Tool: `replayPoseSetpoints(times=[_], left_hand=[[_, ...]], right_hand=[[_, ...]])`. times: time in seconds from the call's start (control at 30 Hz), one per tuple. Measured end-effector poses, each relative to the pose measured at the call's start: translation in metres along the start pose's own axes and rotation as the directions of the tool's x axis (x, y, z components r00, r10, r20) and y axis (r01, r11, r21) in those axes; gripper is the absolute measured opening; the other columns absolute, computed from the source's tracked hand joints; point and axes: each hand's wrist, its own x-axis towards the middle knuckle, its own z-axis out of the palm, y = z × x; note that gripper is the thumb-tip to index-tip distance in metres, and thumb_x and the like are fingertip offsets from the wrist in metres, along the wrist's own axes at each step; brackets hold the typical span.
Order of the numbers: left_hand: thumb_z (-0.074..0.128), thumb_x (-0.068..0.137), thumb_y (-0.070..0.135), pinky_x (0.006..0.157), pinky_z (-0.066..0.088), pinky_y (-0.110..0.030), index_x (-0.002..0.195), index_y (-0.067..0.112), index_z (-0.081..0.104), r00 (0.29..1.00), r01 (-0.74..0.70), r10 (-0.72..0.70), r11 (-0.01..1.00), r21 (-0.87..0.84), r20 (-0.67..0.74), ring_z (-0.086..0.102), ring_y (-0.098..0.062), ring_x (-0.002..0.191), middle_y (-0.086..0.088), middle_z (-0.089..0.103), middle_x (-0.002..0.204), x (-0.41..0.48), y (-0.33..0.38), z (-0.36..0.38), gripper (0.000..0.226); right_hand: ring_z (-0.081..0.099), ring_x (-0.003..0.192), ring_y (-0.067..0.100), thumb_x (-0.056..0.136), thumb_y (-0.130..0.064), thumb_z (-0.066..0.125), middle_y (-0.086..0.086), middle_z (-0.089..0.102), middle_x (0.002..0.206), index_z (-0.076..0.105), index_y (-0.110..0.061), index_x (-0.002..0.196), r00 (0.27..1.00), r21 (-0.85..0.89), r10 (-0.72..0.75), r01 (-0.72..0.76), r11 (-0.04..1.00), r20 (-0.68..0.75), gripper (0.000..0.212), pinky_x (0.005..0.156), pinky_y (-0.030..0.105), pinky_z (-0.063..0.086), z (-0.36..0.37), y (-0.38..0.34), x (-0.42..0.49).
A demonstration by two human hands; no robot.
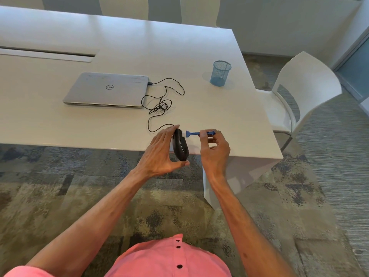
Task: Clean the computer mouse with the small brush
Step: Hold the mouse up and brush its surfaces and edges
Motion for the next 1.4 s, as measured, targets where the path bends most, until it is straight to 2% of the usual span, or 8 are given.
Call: replayPoseSetpoints(times=[0.17, 0.37, 0.53, 0.7, 0.93, 1.03, 1.23, 1.4], left_hand=[[0.084, 0.077, 0.089, 0.136, 0.022, -0.034, 0.182, 0.028, 0.012, 1.0, 0.0, -0.001, 1.0, 0.002, 0.01, 0.034, -0.02, 0.166, 0.001, 0.031, 0.181, 0.002, 0.001, -0.002, 0.141], [0.085, 0.077, 0.087, 0.136, 0.026, -0.036, 0.181, 0.024, 0.016, 1.0, -0.011, 0.011, 1.0, 0.02, 0.008, 0.036, -0.021, 0.165, -0.001, 0.035, 0.179, 0.003, 0.003, -0.004, 0.139], [0.084, 0.077, 0.087, 0.136, 0.03, -0.037, 0.179, 0.021, 0.021, 1.0, -0.015, 0.015, 1.0, 0.027, -0.008, 0.039, -0.021, 0.163, -0.002, 0.038, 0.176, 0.003, 0.002, -0.006, 0.137], [0.082, 0.077, 0.09, 0.137, 0.031, -0.04, 0.178, 0.02, 0.024, 1.0, -0.021, 0.022, 0.998, 0.053, -0.011, 0.042, -0.022, 0.161, -0.002, 0.04, 0.174, 0.005, 0.001, -0.007, 0.137], [0.086, 0.077, 0.085, 0.136, 0.032, -0.038, 0.177, 0.017, 0.025, 1.0, -0.019, 0.02, 0.999, 0.049, -0.011, 0.043, -0.022, 0.159, -0.003, 0.041, 0.173, 0.003, 0.0, -0.007, 0.136], [0.087, 0.077, 0.085, 0.136, 0.033, -0.037, 0.177, 0.019, 0.025, 1.0, -0.013, 0.014, 0.998, 0.055, -0.021, 0.044, -0.021, 0.159, -0.001, 0.041, 0.173, 0.003, 0.0, -0.01, 0.136], [0.083, 0.078, 0.089, 0.137, 0.029, -0.036, 0.179, 0.02, 0.022, 1.0, 0.001, 0.0, 0.998, 0.057, -0.018, 0.041, -0.021, 0.161, -0.001, 0.04, 0.176, 0.005, 0.002, -0.011, 0.137], [0.076, 0.078, 0.093, 0.137, 0.034, -0.045, 0.18, 0.017, 0.02, 0.999, 0.044, -0.042, 0.997, 0.071, -0.031, 0.043, -0.024, 0.159, -0.004, 0.041, 0.175, 0.003, 0.001, -0.012, 0.139]], right_hand=[[0.069, 0.091, -0.005, 0.107, -0.049, 0.06, -0.013, 0.073, 0.106, 0.06, -0.052, 0.103, 0.989, -0.072, -0.143, 0.144, 0.987, 0.027, 0.005, 0.068, 0.007, 0.047, 0.002, -0.008, -0.001], [0.067, 0.083, -0.002, 0.111, -0.039, 0.064, -0.014, 0.071, 0.107, 0.074, -0.026, 0.107, 0.987, -0.191, -0.145, 0.155, 0.969, 0.062, 0.017, 0.064, 0.012, 0.044, 0.0, -0.007, 0.0], [0.068, 0.074, 0.009, 0.108, -0.031, 0.068, -0.008, 0.072, 0.1, 0.076, -0.015, 0.102, 0.985, -0.272, -0.162, 0.173, 0.947, 0.065, 0.019, 0.067, 0.03, 0.053, -0.005, -0.014, -0.003], [0.066, 0.067, 0.016, 0.103, -0.031, 0.071, -0.009, 0.068, 0.086, 0.072, -0.017, 0.089, 0.977, -0.365, -0.161, 0.202, 0.909, 0.141, 0.02, 0.087, 0.054, 0.061, -0.011, -0.022, -0.005], [0.064, 0.071, 0.011, 0.098, -0.034, 0.072, -0.01, 0.068, 0.079, 0.071, -0.02, 0.079, 0.959, -0.469, -0.087, 0.21, 0.858, 0.27, 0.024, 0.09, 0.047, 0.06, -0.023, -0.022, 0.004], [0.061, 0.065, 0.005, 0.101, -0.037, 0.07, -0.016, 0.065, 0.079, 0.067, -0.028, 0.085, 0.979, -0.385, -0.14, 0.187, 0.904, 0.148, 0.019, 0.067, 0.031, 0.052, -0.024, -0.021, 0.003], [0.065, 0.065, 0.006, 0.11, -0.043, 0.064, -0.016, 0.07, 0.11, 0.077, -0.024, 0.111, 0.964, -0.291, -0.207, 0.25, 0.924, 0.169, 0.023, 0.063, 0.025, 0.05, -0.012, -0.026, 0.0], [0.061, 0.063, 0.005, 0.108, -0.038, 0.068, -0.015, 0.07, 0.094, 0.077, -0.02, 0.102, 0.967, -0.356, -0.173, 0.231, 0.905, 0.186, 0.02, 0.061, 0.022, 0.044, -0.014, -0.018, -0.003]])
